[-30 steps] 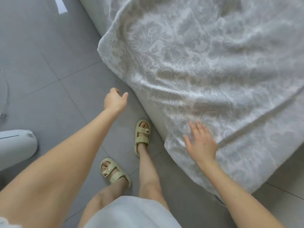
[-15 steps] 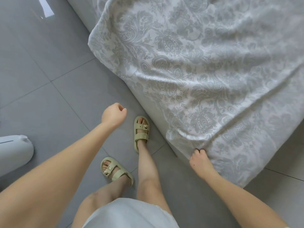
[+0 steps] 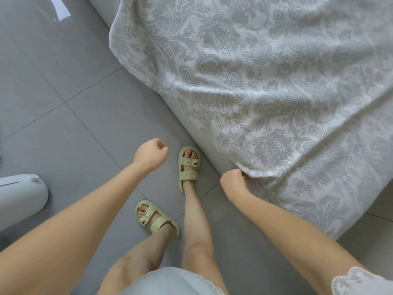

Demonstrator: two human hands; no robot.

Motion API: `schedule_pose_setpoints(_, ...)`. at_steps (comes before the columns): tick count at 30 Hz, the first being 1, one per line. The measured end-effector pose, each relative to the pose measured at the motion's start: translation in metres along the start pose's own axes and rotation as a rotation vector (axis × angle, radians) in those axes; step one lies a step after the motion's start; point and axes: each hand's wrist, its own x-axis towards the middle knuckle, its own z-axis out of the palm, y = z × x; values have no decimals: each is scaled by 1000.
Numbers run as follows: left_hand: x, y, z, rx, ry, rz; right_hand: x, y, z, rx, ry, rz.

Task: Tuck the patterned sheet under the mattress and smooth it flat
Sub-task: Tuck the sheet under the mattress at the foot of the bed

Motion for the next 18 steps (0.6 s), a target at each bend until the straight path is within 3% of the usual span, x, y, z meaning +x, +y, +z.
schedule_pose_setpoints(4,-2,-6,-5,-20,0,-7,-47,-33,-11,31,-11,-236)
schedule_pose_setpoints(7,-3,-10,-15,-52,9,-25,-57,-23,-4,179,115,-153)
schedule_pose_setpoints(9,-3,-11,-23,-60,16,-31,-53,-4,2,268,-56,-168)
schedule_pose_setpoints(10,-2,-10,-27,-62,18,-32,-49,2,1,300,-45,-154)
schedule_pose_setpoints(14,-1,-9,-51,-97,37,-54,-40,-3,-61,268,176,-129)
schedule_pose_setpoints(17,2,-8,-74,-148,49,-73,-27,12,-121,433,435,-109)
schedule_pose_setpoints(18,4,-6,-85,-171,59,-74,-22,22,-146,508,437,-100)
